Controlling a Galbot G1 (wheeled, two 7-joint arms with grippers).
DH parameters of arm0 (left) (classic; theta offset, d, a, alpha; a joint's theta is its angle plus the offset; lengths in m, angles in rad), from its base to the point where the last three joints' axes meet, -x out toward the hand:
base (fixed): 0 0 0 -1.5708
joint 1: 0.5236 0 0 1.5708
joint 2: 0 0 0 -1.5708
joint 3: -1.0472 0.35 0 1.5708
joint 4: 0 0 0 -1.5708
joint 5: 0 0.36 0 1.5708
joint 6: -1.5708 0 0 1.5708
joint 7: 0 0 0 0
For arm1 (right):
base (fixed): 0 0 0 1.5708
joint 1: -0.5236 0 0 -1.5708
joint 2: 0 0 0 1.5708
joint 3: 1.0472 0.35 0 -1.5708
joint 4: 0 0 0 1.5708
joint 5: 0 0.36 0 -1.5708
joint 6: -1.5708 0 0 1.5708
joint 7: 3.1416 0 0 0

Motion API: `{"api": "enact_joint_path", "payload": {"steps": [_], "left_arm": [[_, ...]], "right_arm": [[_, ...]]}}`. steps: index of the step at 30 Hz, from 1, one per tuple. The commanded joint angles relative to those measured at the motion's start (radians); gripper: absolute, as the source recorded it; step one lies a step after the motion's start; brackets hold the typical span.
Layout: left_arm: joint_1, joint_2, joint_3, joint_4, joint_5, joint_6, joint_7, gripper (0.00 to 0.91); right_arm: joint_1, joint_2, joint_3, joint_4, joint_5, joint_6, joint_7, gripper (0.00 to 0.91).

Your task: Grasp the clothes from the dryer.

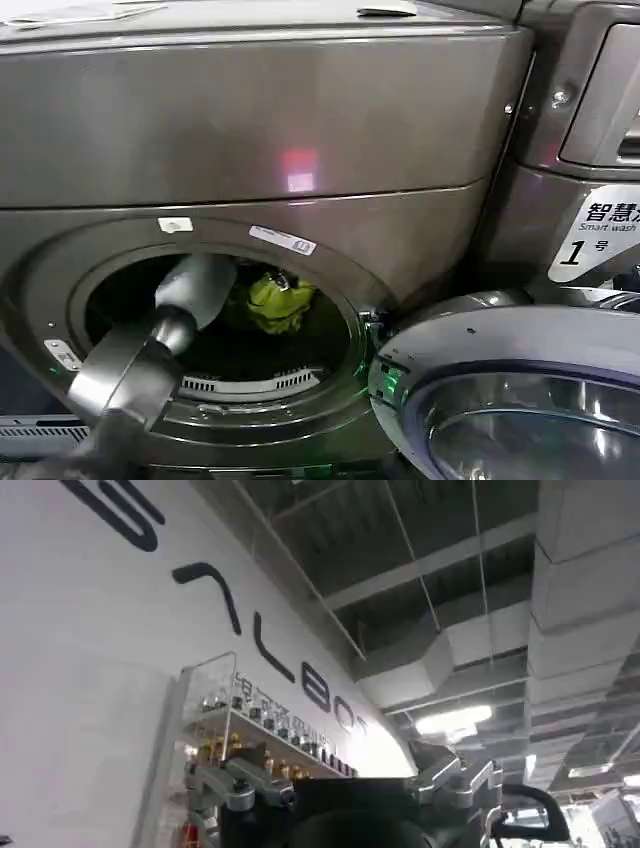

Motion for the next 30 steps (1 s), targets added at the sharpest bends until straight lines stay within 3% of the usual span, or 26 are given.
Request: {"api": "enact_joint_path", "payload": {"steps": [1, 3, 4, 7, 14, 18, 24, 27, 30], "left_arm": [[0.023, -0.008, 0.026, 0.026, 0.086, -0.011, -0.008, 0.728], [0.026, -0.007, 0.026, 0.028, 0.089, -0.013, -0.007, 0.273], [0.027, -0.007, 0.026, 0.028, 0.091, -0.013, -0.007, 0.102], [0.026, -0.006, 0.028, 0.029, 0.1, -0.023, -0.005, 0.011], [0.032, -0.007, 0.014, 0.015, 0.075, -0.039, -0.017, 0.0], [0.05, -0.004, -0.073, -0.056, -0.03, 0.004, -0.113, 0.0], [0.147, 0.017, -0.231, -0.241, -0.218, 0.147, -0.35, 0.0], [0.256, 0.052, -0.258, -0.434, -0.324, 0.228, -0.435, 0.0], [0.351, 0.068, -0.307, -0.609, -0.389, 0.241, -0.515, 0.0]], "right_arm": [[0.001, 0.002, -0.004, 0.002, -0.008, 0.003, -0.002, 0.907], [0.003, 0.003, -0.006, 0.005, -0.008, 0.004, -0.002, 0.907], [0.004, 0.004, -0.006, 0.006, -0.009, 0.004, -0.002, 0.907], [0.007, 0.006, -0.012, 0.009, -0.011, 0.004, -0.001, 0.907], [0.006, 0.007, -0.013, 0.005, -0.013, 0.006, -0.002, 0.907], [0.006, 0.005, -0.012, 0.006, -0.012, -0.001, -0.003, 0.907], [0.018, 0.002, -0.026, 0.008, -0.014, 0.0, -0.005, 0.907], [0.02, -0.001, -0.025, 0.006, -0.013, -0.004, -0.01, 0.907], [0.022, -0.008, -0.027, 0.007, -0.015, -0.004, -0.01, 0.907]]}}
